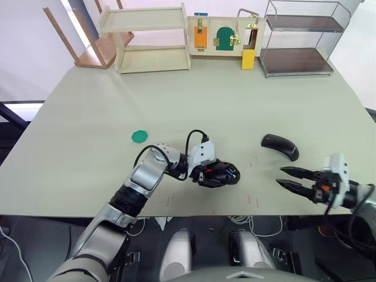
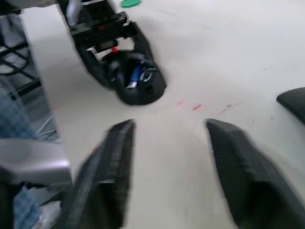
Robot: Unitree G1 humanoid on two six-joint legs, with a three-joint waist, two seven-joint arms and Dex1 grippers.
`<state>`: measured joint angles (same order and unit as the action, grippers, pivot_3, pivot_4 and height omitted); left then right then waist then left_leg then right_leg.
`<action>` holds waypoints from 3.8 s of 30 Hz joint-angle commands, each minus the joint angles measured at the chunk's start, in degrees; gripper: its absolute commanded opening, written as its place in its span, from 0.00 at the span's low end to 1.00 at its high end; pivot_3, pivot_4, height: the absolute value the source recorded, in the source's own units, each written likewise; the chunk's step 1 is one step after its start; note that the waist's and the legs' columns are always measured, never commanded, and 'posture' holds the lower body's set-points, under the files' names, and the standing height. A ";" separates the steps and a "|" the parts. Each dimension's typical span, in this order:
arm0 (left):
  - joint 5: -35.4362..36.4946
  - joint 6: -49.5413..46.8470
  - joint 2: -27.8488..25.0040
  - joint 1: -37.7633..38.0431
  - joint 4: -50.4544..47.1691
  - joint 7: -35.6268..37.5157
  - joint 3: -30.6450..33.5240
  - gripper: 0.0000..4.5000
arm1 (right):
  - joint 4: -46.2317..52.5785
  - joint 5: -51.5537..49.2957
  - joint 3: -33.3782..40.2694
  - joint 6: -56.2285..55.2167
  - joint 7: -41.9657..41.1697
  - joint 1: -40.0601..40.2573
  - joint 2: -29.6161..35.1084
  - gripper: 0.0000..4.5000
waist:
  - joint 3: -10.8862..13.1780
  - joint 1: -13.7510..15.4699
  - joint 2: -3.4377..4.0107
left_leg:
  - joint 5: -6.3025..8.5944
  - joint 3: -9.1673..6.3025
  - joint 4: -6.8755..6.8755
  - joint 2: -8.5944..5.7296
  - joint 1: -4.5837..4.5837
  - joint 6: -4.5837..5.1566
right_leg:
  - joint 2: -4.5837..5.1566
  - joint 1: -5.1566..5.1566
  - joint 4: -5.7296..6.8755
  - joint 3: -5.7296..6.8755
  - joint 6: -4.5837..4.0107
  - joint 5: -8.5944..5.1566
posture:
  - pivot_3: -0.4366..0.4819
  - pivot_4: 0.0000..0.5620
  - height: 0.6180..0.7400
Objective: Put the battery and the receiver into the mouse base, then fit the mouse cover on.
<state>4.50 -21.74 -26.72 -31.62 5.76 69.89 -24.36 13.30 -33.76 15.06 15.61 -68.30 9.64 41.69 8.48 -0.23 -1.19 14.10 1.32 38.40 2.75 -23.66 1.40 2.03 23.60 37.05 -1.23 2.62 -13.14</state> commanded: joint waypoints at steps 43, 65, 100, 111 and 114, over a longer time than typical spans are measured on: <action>12.32 6.29 -3.31 5.77 -12.24 1.35 11.72 0.98 | -12.55 -2.47 1.65 -23.08 -16.85 0.33 -3.55 1.00 | 0.04 0.95 0.32 | -0.01 0.11 0.07 0.00 0.08 -0.01 | 0.00 -0.01 0.12 -0.14 -0.12 0.03 | 0.48 0.27 1.00; 27.11 16.24 -16.09 24.30 -11.71 18.01 29.38 0.98 | -12.89 -2.61 2.67 -24.21 -11.53 -0.20 -7.67 1.00 | 0.18 1.01 0.53 | -0.01 0.27 0.06 0.06 0.15 -0.03 | 0.02 0.02 0.13 -0.21 0.00 -0.05 | 0.48 0.27 1.00; 34.07 14.46 -17.57 25.45 -15.88 16.12 33.53 0.98 | -44.47 17.92 -9.11 -14.76 -1.62 -34.07 3.89 1.00 | 0.27 0.59 0.61 | -0.01 0.65 -0.01 0.19 0.20 -0.02 | -0.03 0.12 0.13 -0.44 -0.13 0.02 | 0.48 0.27 1.00; 34.43 15.74 -17.44 26.01 -14.85 18.51 34.25 0.98 | -48.91 20.41 -11.94 -13.16 -3.88 -37.89 3.83 1.00 | 0.30 0.35 0.64 | -0.01 0.67 -0.02 0.20 0.19 -0.02 | -0.03 0.12 0.11 -0.44 -0.14 0.03 | 0.48 0.27 1.00; 34.71 16.20 -17.35 26.80 -14.25 19.35 34.59 0.98 | -49.61 20.74 -11.84 -13.07 -4.02 -38.07 4.04 1.00 | 0.30 -0.08 0.63 | -0.01 0.67 -0.01 0.20 0.18 -0.02 | -0.03 0.12 0.11 -0.44 -0.13 0.03 | 0.48 0.27 1.00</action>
<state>38.33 -6.66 -43.62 -5.19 -8.14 87.85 8.61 -36.61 -12.89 2.55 2.37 -72.04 -27.51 44.88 8.78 -0.31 -0.56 14.10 2.00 38.39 2.95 -23.48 1.38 2.00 23.72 37.16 -1.67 2.48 -13.11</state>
